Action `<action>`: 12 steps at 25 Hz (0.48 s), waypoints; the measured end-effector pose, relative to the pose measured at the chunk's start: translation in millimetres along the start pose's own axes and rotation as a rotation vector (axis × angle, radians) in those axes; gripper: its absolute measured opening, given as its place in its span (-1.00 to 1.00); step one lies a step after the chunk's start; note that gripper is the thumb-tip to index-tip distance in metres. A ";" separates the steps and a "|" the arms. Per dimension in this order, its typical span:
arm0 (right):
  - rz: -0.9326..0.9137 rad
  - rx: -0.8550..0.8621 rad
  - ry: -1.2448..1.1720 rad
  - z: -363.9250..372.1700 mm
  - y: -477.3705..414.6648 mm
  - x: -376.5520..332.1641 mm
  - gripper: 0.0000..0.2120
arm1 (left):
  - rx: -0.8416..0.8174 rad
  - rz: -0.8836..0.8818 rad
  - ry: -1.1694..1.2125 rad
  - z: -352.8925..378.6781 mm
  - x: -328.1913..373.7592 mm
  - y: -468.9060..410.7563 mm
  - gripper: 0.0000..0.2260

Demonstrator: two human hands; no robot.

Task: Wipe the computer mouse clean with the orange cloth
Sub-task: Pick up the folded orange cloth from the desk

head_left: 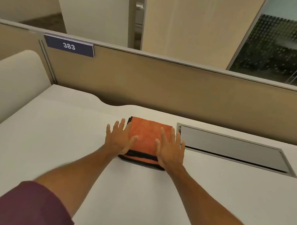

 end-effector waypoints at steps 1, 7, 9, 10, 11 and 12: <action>0.025 -0.031 0.002 4.0 -5.1 1.7 -0.50 | -0.012 -0.012 -0.011 3.6 -1.2 -4.9 -0.39; 0.107 -0.103 -0.078 33.3 -28.7 9.6 -0.51 | -0.093 -0.034 -0.001 29.0 0.5 -27.1 -0.44; 0.278 -0.067 -0.370 38.8 -30.9 13.0 -0.43 | -0.062 -0.029 -0.016 30.8 3.4 -29.9 -0.52; 0.361 -0.041 -0.506 41.8 -31.1 14.1 -0.37 | -0.030 -0.026 -0.027 30.0 4.9 -31.0 -0.57; 0.414 -0.020 -0.588 45.4 -30.9 13.5 -0.33 | -0.003 -0.034 -0.012 28.4 6.4 -32.7 -0.60; 0.430 -0.021 -0.601 47.0 -30.6 11.1 -0.33 | 0.012 -0.046 0.028 26.6 7.4 -35.3 -0.62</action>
Point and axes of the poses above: each hand's wrist, its own y-axis away from the middle knuckle, its own z-axis out of the palm, x = y × z, the point moved 5 cm from there along -y, towards the middle knuckle, and after that the axes turned 8 degrees about -z, right-handed, at the moved point
